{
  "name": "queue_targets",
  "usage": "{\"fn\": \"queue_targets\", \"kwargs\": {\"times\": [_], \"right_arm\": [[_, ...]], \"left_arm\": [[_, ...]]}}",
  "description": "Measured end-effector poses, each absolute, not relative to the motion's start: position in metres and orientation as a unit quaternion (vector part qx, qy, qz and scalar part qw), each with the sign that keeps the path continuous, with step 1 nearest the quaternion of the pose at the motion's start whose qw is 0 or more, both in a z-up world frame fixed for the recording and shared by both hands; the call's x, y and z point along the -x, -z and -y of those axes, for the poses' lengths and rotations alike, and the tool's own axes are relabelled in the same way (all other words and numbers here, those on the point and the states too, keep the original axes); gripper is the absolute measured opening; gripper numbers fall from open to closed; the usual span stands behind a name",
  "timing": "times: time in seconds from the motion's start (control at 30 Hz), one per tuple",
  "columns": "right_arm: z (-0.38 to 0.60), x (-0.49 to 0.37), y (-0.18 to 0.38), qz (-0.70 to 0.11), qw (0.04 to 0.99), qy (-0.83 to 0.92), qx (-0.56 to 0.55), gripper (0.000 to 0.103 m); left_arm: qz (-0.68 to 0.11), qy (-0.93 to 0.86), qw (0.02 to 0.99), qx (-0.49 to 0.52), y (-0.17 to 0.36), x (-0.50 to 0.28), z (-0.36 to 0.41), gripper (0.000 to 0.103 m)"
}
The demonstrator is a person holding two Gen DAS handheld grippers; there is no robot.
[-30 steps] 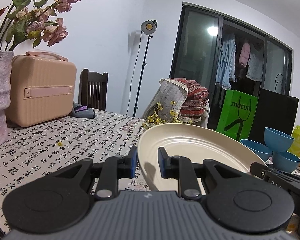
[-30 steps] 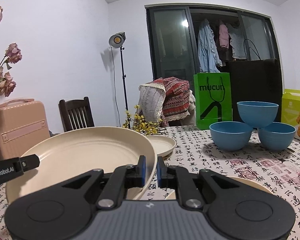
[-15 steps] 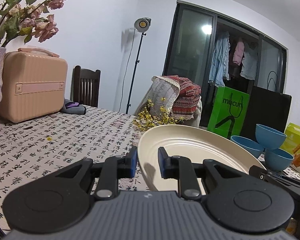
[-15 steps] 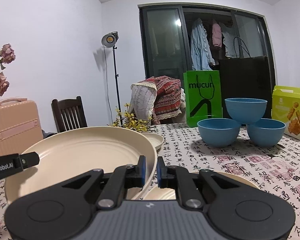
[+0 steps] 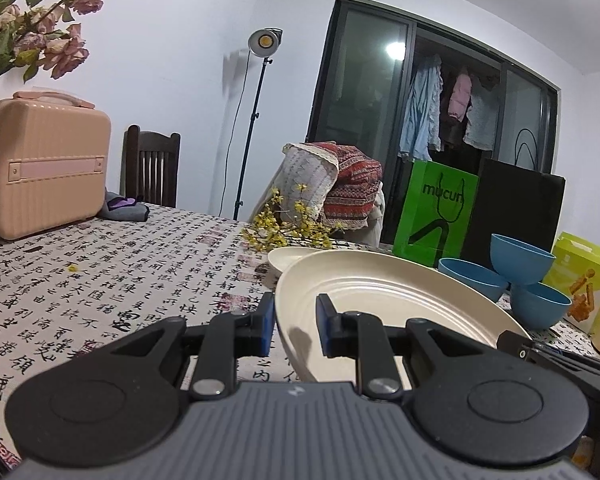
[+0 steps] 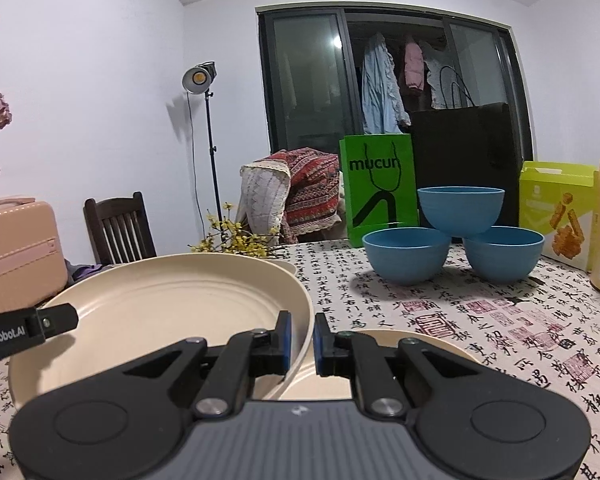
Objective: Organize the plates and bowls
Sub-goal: 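Carry the held cream plates toward the blue bowls with both grippers, then lower the cream plates onto the tablecloth beside the blue bowls with both grippers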
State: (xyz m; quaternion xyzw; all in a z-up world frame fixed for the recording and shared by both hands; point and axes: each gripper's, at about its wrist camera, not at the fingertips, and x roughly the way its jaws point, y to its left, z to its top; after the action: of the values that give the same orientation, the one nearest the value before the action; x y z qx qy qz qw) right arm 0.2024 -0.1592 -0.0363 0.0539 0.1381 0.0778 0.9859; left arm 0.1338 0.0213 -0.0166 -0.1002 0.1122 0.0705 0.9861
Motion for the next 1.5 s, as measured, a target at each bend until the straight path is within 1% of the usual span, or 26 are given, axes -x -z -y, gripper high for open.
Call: {"fn": "queue_targets", "kwargs": {"times": [1.5], "right_arm": [[0.242,-0.202,0.063,-0.149,0.986,-0.014,-0.07,0.011]], "left_arm": [[-0.163,-0.007,0.985,0.053,0.042,-0.166,0.058,0.022]]}}
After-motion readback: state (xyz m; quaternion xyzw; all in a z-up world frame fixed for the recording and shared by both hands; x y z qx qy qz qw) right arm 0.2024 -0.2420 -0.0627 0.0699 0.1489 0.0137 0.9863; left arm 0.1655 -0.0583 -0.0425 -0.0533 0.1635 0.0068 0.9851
